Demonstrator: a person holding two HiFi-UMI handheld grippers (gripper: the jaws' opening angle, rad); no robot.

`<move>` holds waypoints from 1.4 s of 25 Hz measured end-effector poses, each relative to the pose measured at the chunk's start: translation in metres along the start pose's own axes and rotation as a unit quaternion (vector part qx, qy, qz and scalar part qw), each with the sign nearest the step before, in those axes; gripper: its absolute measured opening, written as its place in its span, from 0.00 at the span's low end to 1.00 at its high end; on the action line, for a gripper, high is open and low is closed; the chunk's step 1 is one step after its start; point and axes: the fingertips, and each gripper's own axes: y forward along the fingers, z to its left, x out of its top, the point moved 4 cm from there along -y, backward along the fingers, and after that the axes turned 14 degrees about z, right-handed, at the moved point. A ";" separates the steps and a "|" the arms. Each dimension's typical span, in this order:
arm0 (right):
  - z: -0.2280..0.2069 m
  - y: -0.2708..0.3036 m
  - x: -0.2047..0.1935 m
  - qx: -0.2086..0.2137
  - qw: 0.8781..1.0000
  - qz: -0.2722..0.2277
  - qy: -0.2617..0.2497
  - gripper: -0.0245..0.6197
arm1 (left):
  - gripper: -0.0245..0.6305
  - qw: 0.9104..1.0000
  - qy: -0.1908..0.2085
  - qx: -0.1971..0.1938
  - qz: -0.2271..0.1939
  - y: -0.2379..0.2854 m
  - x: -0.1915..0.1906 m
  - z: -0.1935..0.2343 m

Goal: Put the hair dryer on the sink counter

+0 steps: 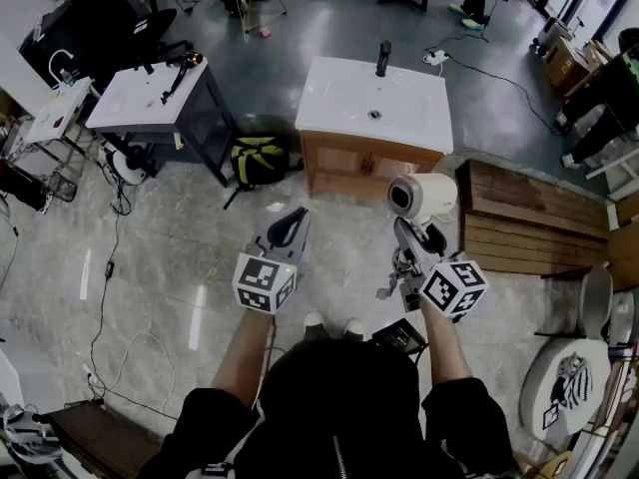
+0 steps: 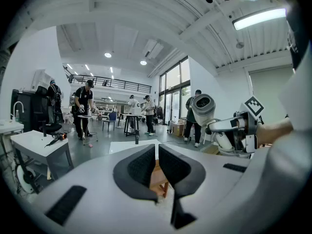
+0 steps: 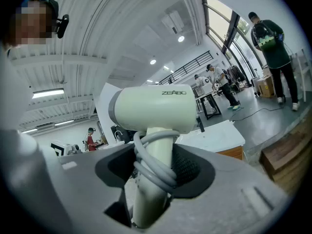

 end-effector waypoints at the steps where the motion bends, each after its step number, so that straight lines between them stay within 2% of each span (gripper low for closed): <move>1: 0.001 -0.001 0.001 0.005 1.000 -0.005 -0.003 0.37 | 0.08 1.000 0.000 0.000 0.001 0.000 0.000 -0.001; 7: 0.007 0.000 0.001 0.006 1.000 -0.006 -0.024 0.37 | 0.08 1.000 0.003 -0.001 0.002 0.000 -0.001 -0.002; 35: 0.019 0.018 -0.001 -0.006 0.999 0.009 -0.048 0.37 | 0.08 1.000 -0.004 -0.008 0.004 0.002 -0.009 0.017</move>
